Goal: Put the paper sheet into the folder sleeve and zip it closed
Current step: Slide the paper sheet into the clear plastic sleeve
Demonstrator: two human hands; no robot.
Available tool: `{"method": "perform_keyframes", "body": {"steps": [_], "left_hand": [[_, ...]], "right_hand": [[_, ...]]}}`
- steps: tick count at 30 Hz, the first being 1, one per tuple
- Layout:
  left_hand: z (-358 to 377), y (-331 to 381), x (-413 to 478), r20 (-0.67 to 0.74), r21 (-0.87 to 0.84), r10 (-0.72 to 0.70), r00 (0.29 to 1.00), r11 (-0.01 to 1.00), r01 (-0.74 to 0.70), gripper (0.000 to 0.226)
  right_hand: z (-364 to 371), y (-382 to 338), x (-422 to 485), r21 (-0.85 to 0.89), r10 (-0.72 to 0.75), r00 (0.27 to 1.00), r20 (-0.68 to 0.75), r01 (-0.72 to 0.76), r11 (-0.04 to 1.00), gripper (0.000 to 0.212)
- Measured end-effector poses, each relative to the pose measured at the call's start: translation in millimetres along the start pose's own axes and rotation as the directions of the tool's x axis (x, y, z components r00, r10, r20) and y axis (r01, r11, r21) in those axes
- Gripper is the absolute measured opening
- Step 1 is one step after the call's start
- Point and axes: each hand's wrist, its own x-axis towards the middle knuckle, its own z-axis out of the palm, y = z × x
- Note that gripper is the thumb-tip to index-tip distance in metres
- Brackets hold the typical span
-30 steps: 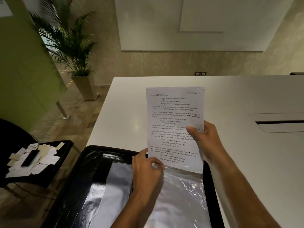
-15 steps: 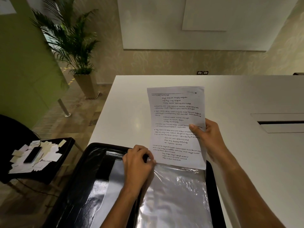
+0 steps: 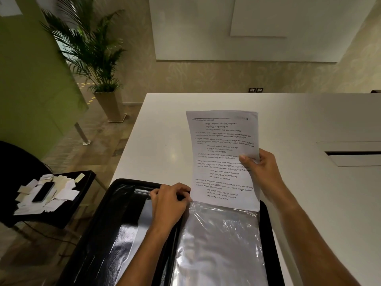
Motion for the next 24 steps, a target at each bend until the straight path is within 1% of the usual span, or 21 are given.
{"method": "perform_keyframes", "body": {"steps": [6, 10, 15, 17, 19, 22, 24], "left_hand": [[7, -3, -3, -0.036, 0.019, 0.031, 0.999, 0.999, -0.030, 0.026], [9, -7, -6, -0.045, 0.056, 0.090, 0.995, 0.995, -0.088, 0.028], [10, -9, -12, -0.054, 0.175, 0.222, 0.974, 0.962, -0.209, 0.010], [13, -3, -16, -0.045, 0.208, 0.286, 0.957, 0.940, -0.271, 0.007], [17, 7, -21, -0.016, 0.205, 0.351, 0.936, 0.918, -0.340, 0.009], [25, 19, -26, 0.070, 0.247, 0.454, 0.888, 0.855, -0.456, 0.018], [27, 23, -26, 0.112, 0.269, 0.479, 0.871, 0.829, -0.491, 0.018]], "right_hand": [[-1, 3, -1, -0.094, 0.033, 0.998, 0.054, -0.028, 0.995, 0.019], [-1, 5, -1, -0.006, 0.032, 0.999, 0.030, -0.032, 0.999, 0.022], [-6, 11, 0, 0.023, 0.029, 0.999, -0.027, -0.028, 0.999, 0.025], [-8, 14, 0, 0.014, 0.024, 0.999, -0.037, -0.023, 1.000, 0.028], [-8, 15, -1, 0.004, 0.005, 0.999, -0.031, -0.005, 1.000, 0.026], [-7, 15, -4, -0.011, -0.003, 1.000, -0.024, 0.003, 1.000, 0.023], [-6, 15, -5, -0.016, 0.002, 1.000, -0.029, -0.002, 1.000, 0.022]]}}
